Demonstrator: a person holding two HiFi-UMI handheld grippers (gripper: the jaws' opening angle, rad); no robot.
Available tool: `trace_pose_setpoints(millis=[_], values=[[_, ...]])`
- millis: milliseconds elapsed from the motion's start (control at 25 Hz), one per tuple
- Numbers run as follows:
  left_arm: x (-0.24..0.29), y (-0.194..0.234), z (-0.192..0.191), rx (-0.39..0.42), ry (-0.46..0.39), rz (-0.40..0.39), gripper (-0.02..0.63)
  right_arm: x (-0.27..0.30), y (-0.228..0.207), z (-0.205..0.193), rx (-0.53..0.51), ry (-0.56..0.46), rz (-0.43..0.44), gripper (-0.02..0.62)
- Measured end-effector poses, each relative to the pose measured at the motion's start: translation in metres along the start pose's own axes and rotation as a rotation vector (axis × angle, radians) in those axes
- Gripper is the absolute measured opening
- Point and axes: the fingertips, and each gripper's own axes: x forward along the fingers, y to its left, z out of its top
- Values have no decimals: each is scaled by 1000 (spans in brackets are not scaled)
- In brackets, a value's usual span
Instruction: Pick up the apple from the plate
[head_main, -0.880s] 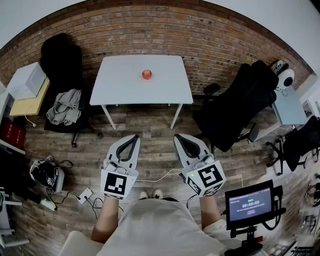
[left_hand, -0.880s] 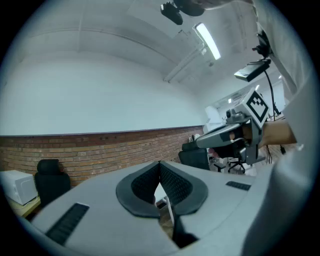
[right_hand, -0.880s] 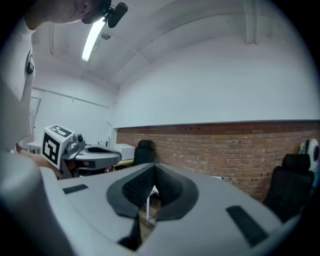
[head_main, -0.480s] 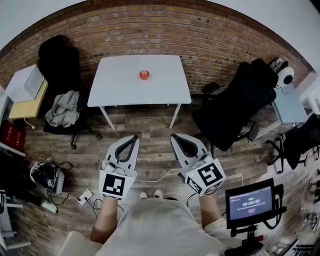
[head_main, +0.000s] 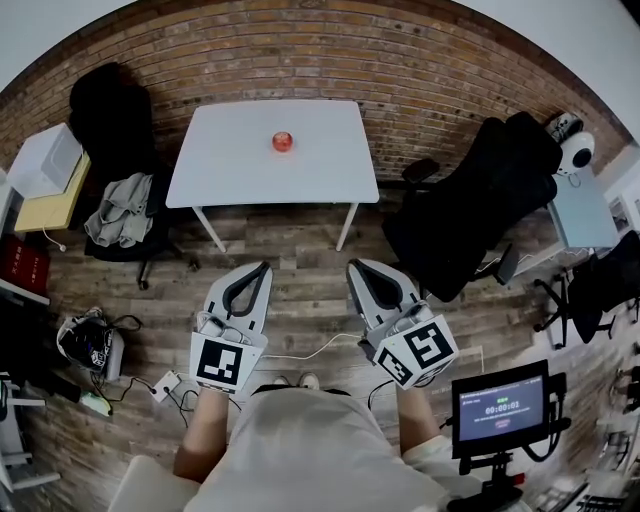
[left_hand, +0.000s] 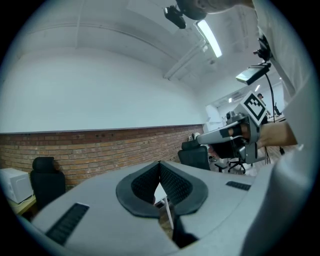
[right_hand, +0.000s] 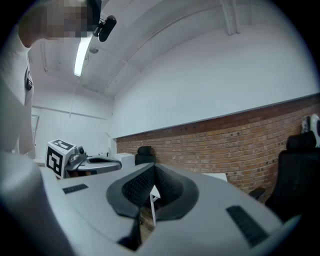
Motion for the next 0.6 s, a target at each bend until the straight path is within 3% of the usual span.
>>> trace_pose_setpoints(millis=[320, 600], values=[[20, 5, -4, -22, 26, 45, 5, 19, -19, -10, 55, 45, 66, 2], [39, 32, -12, -26, 16, 56, 5, 45, -41, -7, 20, 25, 11, 2]])
